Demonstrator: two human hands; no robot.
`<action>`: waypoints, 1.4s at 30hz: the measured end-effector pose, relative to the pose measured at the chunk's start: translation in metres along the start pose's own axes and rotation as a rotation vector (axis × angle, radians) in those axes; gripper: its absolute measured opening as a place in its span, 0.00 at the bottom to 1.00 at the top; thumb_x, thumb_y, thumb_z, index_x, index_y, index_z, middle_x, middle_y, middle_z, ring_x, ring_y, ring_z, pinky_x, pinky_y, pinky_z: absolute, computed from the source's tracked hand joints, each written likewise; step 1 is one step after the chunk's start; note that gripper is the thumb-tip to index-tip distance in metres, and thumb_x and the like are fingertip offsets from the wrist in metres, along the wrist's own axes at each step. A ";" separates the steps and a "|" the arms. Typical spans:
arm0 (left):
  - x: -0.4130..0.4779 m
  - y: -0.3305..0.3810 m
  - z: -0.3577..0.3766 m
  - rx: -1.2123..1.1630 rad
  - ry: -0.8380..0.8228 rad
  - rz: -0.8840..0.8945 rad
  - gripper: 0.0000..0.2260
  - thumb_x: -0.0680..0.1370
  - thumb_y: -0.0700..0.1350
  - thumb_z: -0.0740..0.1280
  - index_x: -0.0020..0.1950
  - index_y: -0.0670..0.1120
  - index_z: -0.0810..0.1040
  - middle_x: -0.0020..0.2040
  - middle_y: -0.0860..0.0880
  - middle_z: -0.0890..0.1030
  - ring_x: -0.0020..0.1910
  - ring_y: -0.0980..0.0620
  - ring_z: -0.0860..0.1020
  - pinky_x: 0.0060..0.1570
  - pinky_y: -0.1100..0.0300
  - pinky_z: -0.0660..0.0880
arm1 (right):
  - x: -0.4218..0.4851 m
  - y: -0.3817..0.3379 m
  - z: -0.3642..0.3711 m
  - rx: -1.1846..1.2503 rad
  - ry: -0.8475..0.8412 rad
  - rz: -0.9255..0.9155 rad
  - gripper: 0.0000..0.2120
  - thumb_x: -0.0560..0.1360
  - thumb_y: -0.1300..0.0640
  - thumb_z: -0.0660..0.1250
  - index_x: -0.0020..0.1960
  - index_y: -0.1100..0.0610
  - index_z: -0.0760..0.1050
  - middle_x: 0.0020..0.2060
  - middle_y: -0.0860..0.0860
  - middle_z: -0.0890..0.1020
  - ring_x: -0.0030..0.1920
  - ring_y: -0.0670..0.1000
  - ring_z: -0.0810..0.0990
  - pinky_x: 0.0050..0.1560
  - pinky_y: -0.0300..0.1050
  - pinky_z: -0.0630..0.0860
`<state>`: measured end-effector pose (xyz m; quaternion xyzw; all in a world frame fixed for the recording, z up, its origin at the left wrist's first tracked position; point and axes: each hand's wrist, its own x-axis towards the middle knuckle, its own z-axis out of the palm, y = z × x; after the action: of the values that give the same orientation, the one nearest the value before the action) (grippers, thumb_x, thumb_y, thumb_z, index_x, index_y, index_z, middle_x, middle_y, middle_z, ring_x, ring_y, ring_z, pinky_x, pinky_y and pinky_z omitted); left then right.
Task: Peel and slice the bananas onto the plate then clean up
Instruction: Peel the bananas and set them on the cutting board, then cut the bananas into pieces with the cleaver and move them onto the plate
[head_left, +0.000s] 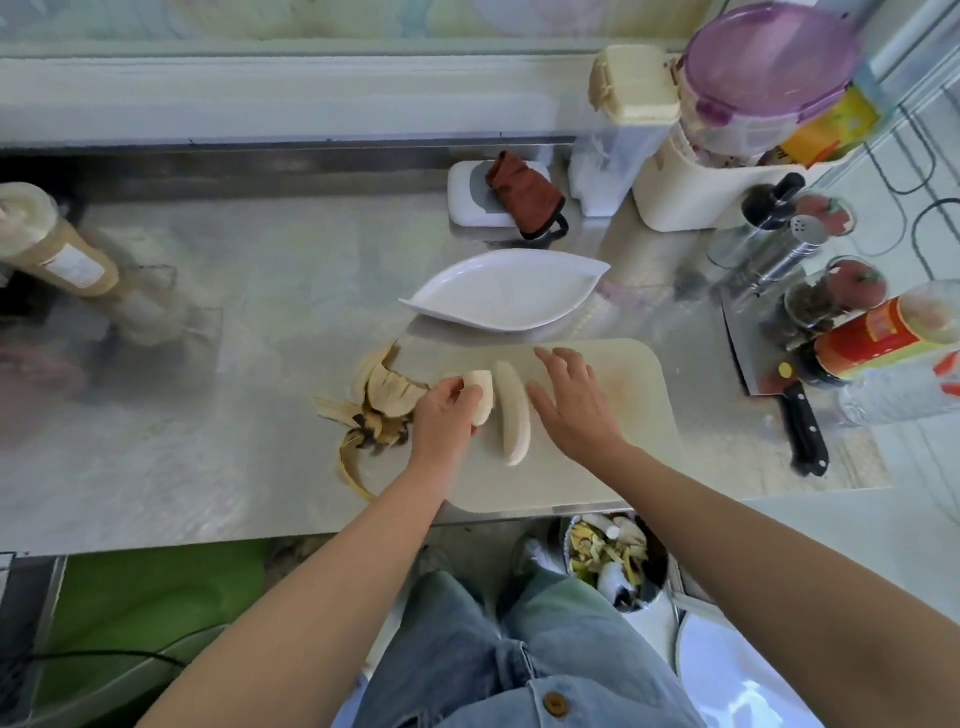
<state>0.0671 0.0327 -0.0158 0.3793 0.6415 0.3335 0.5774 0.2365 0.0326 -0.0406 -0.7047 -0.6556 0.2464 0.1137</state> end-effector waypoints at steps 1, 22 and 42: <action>0.001 0.002 0.010 -0.017 -0.025 -0.008 0.06 0.77 0.42 0.62 0.45 0.47 0.78 0.41 0.48 0.78 0.40 0.51 0.75 0.36 0.61 0.74 | -0.004 0.014 -0.007 -0.007 0.022 0.035 0.24 0.81 0.46 0.54 0.75 0.52 0.59 0.74 0.53 0.60 0.71 0.57 0.62 0.68 0.56 0.64; 0.006 -0.023 0.170 0.680 -0.017 0.138 0.12 0.74 0.54 0.70 0.47 0.46 0.77 0.41 0.55 0.80 0.41 0.51 0.78 0.32 0.61 0.65 | -0.045 0.206 -0.101 -0.221 0.129 0.677 0.29 0.78 0.59 0.57 0.76 0.57 0.50 0.75 0.62 0.55 0.73 0.63 0.57 0.70 0.57 0.58; 0.008 -0.025 0.159 0.355 0.045 -0.109 0.13 0.71 0.49 0.74 0.28 0.50 0.78 0.36 0.46 0.83 0.42 0.41 0.82 0.48 0.42 0.80 | -0.066 0.147 -0.098 0.372 0.138 0.302 0.09 0.75 0.48 0.65 0.47 0.53 0.71 0.35 0.51 0.79 0.35 0.52 0.79 0.33 0.46 0.74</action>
<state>0.2222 0.0252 -0.0590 0.4321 0.7227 0.1918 0.5042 0.4118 -0.0335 -0.0154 -0.7766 -0.4770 0.3285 0.2478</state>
